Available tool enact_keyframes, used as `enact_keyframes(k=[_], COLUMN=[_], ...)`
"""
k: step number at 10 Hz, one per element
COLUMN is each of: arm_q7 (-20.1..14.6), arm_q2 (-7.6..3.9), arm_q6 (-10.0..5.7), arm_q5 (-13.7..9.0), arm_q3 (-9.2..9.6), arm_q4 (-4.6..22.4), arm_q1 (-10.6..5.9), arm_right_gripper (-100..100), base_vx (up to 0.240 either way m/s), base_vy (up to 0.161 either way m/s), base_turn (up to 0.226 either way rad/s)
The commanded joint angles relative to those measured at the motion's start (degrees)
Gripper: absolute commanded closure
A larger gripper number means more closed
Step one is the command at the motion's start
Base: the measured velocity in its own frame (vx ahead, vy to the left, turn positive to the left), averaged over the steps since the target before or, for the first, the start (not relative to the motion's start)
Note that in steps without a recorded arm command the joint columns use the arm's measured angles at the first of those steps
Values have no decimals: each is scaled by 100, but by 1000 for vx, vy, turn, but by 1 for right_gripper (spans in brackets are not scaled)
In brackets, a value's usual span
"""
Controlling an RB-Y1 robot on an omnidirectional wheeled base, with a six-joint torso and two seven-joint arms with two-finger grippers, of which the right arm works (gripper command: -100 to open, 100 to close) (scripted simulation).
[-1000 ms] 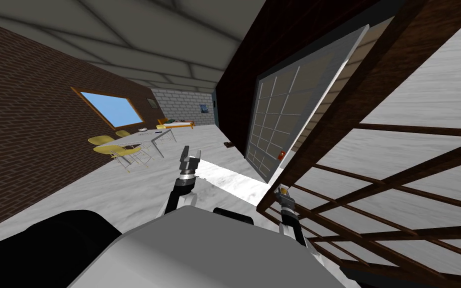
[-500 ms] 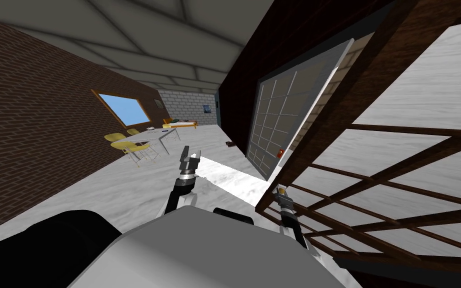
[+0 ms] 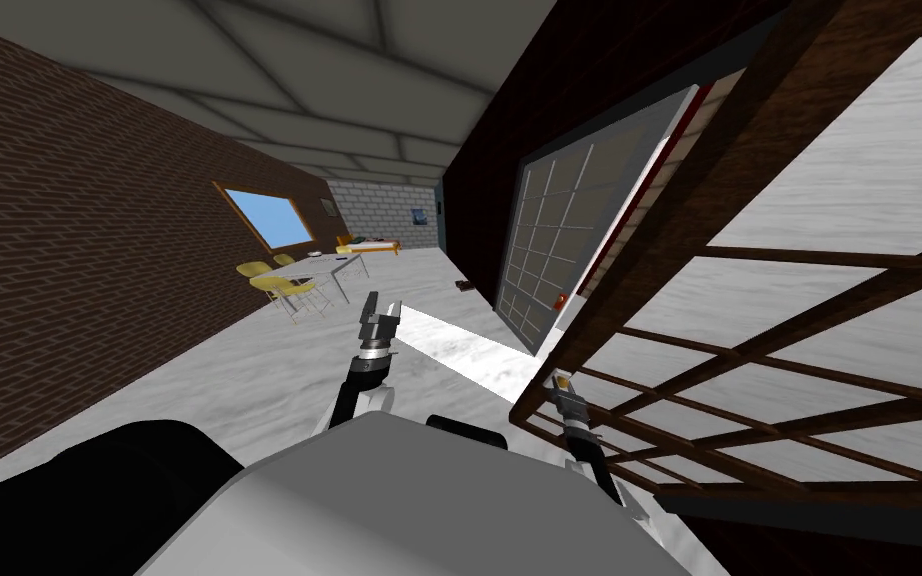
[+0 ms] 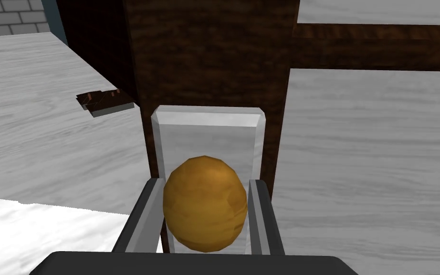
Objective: Pull the door open
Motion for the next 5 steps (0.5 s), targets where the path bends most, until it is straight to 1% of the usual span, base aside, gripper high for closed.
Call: enact_keyframes(k=[1,3,4,5], arm_q7=[-117,-249,-207,-317], arm_q2=[-58,-138,-105,-168], arm_q6=[-72,-142,-130,-225], arm_q5=[73,149,130,193], arm_q3=[116,238,208,300], arm_q4=[-38,-72,7,-1], arm_q1=[49,100,56,140], arm_right_gripper=[100,100,100,100], base_vx=[-227,-207,-90,-128], base_vy=[-55,-34,-10,-39], base_turn=[65,51,10,77])
